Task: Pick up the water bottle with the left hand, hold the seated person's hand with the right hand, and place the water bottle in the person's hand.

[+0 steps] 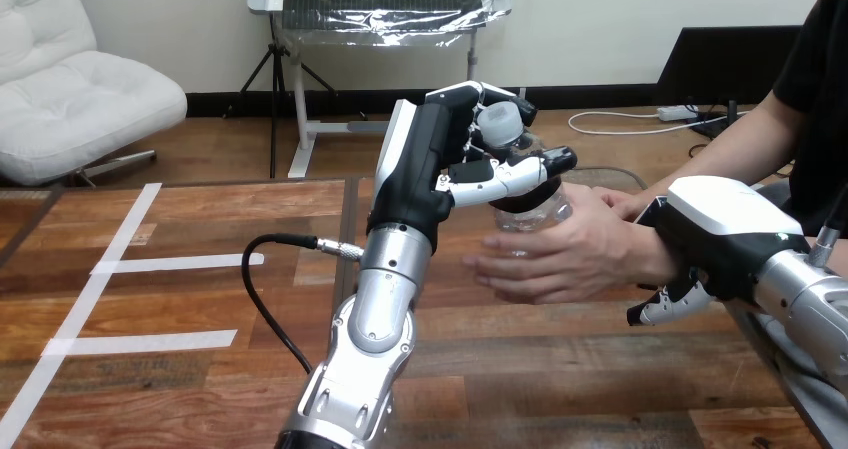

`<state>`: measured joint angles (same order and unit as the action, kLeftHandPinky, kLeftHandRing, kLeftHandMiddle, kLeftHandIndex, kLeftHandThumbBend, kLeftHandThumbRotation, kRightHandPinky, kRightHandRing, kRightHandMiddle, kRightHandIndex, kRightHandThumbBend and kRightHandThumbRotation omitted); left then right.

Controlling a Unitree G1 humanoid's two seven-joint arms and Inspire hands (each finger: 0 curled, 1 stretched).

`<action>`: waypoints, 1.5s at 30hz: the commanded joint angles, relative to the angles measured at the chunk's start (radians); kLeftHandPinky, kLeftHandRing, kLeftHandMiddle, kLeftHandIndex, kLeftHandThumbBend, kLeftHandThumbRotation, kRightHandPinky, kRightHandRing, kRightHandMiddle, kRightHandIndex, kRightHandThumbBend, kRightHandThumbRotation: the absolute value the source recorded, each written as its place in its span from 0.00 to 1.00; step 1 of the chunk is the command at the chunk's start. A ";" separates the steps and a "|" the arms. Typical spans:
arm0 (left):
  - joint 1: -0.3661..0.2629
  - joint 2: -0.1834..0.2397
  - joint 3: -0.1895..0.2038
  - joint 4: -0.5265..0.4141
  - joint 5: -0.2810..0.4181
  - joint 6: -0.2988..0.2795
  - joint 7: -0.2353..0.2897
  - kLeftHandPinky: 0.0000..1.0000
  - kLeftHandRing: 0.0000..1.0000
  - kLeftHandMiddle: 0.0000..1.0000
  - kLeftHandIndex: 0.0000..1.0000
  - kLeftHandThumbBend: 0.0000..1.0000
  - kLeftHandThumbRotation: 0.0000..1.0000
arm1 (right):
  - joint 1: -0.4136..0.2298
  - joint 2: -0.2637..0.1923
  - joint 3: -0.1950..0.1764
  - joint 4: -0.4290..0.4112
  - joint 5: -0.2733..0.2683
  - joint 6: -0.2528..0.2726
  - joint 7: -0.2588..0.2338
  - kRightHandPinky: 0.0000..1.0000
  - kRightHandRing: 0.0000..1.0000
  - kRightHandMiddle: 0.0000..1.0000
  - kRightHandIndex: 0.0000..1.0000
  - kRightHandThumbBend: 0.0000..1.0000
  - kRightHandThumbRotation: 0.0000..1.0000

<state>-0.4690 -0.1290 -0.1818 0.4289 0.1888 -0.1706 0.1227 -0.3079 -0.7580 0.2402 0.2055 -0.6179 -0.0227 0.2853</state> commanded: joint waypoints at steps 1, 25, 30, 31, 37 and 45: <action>-0.079 -0.050 -0.012 -0.061 -0.016 -0.010 -0.012 0.36 0.40 0.43 0.47 0.65 0.00 | -0.018 -0.081 -0.080 -0.035 -0.011 0.015 -0.005 0.14 0.20 0.27 0.30 0.74 0.00; -0.052 -0.068 -0.041 -0.037 -0.020 -0.042 -0.019 0.37 0.40 0.43 0.47 0.64 0.00 | -0.011 -0.075 -0.090 -0.071 -0.003 0.016 0.008 0.13 0.19 0.26 0.29 0.75 0.00; -0.046 -0.067 -0.043 -0.041 -0.021 -0.037 -0.020 0.38 0.40 0.43 0.48 0.63 0.00 | -0.008 -0.074 -0.092 -0.074 -0.005 0.014 0.009 0.13 0.19 0.26 0.29 0.75 0.00; -0.045 -0.066 -0.043 -0.041 -0.020 -0.037 -0.020 0.38 0.40 0.43 0.48 0.63 0.00 | -0.007 -0.075 -0.092 -0.075 -0.007 0.013 0.008 0.13 0.19 0.26 0.29 0.75 0.00; -0.038 -0.065 -0.044 -0.045 -0.019 -0.037 -0.021 0.39 0.41 0.43 0.48 0.63 0.00 | -0.003 -0.075 -0.093 -0.078 -0.010 0.015 0.013 0.14 0.19 0.27 0.30 0.75 0.00; -0.036 -0.063 -0.046 -0.045 -0.012 -0.033 -0.014 0.40 0.41 0.43 0.48 0.63 0.00 | 0.000 -0.074 -0.097 -0.069 -0.009 -0.005 0.008 0.14 0.20 0.27 0.30 0.75 0.00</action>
<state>-0.4691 -0.1536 -0.2019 0.4290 0.1688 -0.1734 0.1168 -0.2757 -0.7742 0.1990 0.1589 -0.6208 -0.0230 0.3046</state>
